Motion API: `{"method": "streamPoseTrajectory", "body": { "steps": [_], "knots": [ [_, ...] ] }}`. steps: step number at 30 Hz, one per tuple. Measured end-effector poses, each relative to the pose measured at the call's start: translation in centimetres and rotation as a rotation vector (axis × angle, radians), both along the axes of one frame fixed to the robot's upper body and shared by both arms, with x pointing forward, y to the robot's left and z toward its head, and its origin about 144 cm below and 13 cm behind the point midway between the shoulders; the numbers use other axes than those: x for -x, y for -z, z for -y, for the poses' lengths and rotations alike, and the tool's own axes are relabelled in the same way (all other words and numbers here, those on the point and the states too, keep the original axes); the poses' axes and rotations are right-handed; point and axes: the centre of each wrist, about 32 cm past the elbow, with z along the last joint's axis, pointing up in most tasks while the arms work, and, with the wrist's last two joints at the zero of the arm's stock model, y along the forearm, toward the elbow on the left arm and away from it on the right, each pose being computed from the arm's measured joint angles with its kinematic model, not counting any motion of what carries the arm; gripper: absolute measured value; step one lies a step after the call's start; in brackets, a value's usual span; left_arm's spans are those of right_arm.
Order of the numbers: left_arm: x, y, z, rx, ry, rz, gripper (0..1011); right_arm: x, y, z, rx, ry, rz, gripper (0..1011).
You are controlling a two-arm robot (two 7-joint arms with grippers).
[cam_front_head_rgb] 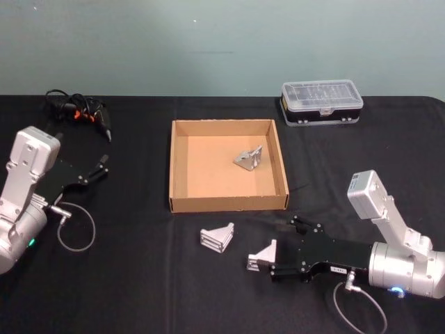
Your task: Use one hand to pick up the angle iron from the table and place it into the box.
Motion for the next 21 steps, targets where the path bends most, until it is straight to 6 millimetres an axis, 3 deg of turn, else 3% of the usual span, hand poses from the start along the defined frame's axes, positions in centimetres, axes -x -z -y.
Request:
{"method": "streamPoseTrajectory", "body": {
  "steps": [21],
  "knots": [
    [0.0, 0.0, 0.0, 0.000, 0.000, 0.000, 1011, -1.0, 1.2, -0.6, 0.038, -0.008, -0.009, 1004]
  ]
}}
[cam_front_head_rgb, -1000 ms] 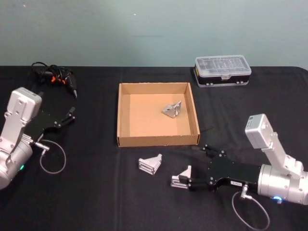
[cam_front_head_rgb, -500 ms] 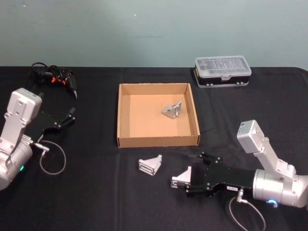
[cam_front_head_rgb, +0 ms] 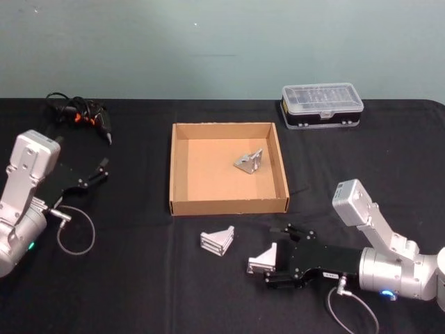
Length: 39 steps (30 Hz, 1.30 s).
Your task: Use one hand to pick up the angle iron from the table and place it into the box.
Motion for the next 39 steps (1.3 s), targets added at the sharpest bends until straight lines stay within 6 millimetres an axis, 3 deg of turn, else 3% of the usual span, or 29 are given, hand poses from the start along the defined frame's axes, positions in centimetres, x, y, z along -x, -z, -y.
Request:
{"method": "streamPoseTrajectory", "body": {
  "steps": [25, 32, 39],
  "knots": [
    [0.00, 0.00, 0.00, 0.000, 0.000, 0.000, 1011, -0.32, 0.44, -0.22, 0.027, 0.005, 0.002, 1004],
    [0.00, 0.00, 0.00, 0.000, 0.000, 0.000, 1011, -0.31, 0.43, -0.21, 0.026, 0.005, 0.001, 869],
    [0.00, 0.00, 0.00, 0.000, 0.000, 0.000, 1011, -0.30, 0.42, -0.20, 0.026, 0.005, 0.001, 670]
  ]
}}
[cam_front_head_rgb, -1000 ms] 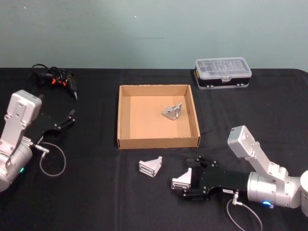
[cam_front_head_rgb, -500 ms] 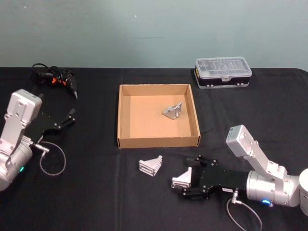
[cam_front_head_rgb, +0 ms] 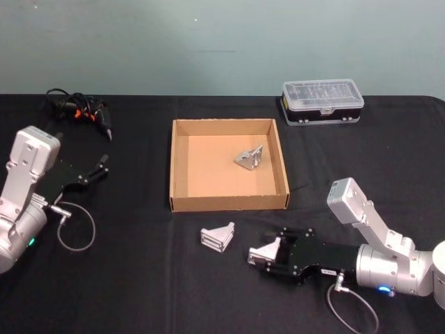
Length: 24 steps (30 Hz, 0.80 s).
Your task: Use one hand to pick up the angle iron from the table and place it into the box.
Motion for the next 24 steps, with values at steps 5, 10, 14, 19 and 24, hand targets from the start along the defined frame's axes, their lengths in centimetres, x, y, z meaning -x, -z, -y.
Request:
{"method": "streamPoseTrajectory", "body": {
  "steps": [5, 10, 14, 19, 24],
  "knots": [
    [0.00, 0.00, 0.00, 0.000, 0.000, 0.000, 1011, 0.01, -0.01, 0.01, 0.000, 0.000, 0.000, 543],
    [0.00, 0.00, 0.00, 0.000, 0.000, 0.000, 1011, 0.01, 0.00, 0.02, -0.001, 0.000, 0.000, 543],
    [0.00, 0.00, 0.00, 0.000, 0.000, 0.000, 1011, 0.01, -0.01, 0.02, -0.001, 0.000, 0.000, 543],
    [0.00, 0.00, 0.00, 0.000, 0.000, 0.000, 1011, 0.01, -0.01, 0.02, -0.001, 0.000, 0.000, 543],
    [0.00, 0.00, 0.00, 0.000, 0.000, 0.000, 1011, 0.04, -0.30, -0.03, -0.007, -0.005, 0.014, 543]
  ]
}}
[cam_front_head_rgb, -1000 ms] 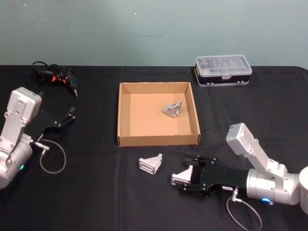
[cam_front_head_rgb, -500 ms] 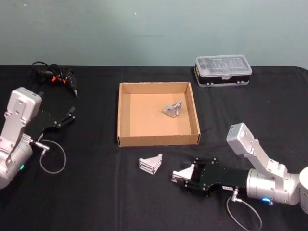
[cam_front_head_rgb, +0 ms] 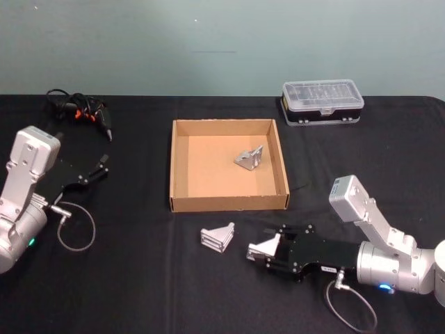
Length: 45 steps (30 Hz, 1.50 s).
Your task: Use one hand to pick up the angle iron from the table and place it into the box.
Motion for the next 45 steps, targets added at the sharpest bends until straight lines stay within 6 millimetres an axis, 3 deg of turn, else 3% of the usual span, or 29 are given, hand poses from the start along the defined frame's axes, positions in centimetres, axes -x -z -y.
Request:
{"method": "streamPoseTrajectory", "body": {
  "steps": [12, 19, 23, 34, 45],
  "knots": [
    [0.0, 0.0, 0.0, 0.000, 0.000, 0.000, 1011, -1.0, -2.9, -0.7, -0.041, -0.024, 0.083, 543],
    [0.0, 0.0, 0.0, 0.000, 0.000, 0.000, 1011, -3.6, -4.0, -1.5, -0.083, 0.008, 0.067, 543],
    [0.0, 0.0, 0.0, 0.000, 0.000, 0.000, 1011, -6.1, -4.6, -2.8, -0.103, 0.021, 0.069, 543],
    [0.0, 0.0, 0.0, 0.000, 0.000, 0.000, 1011, -11.4, -4.2, -6.0, -0.091, 0.023, 0.055, 543],
    [0.0, 0.0, 0.0, 0.000, 0.000, 0.000, 1011, -14.1, -3.9, -7.7, -0.041, 0.043, 0.038, 543]
  ]
}}
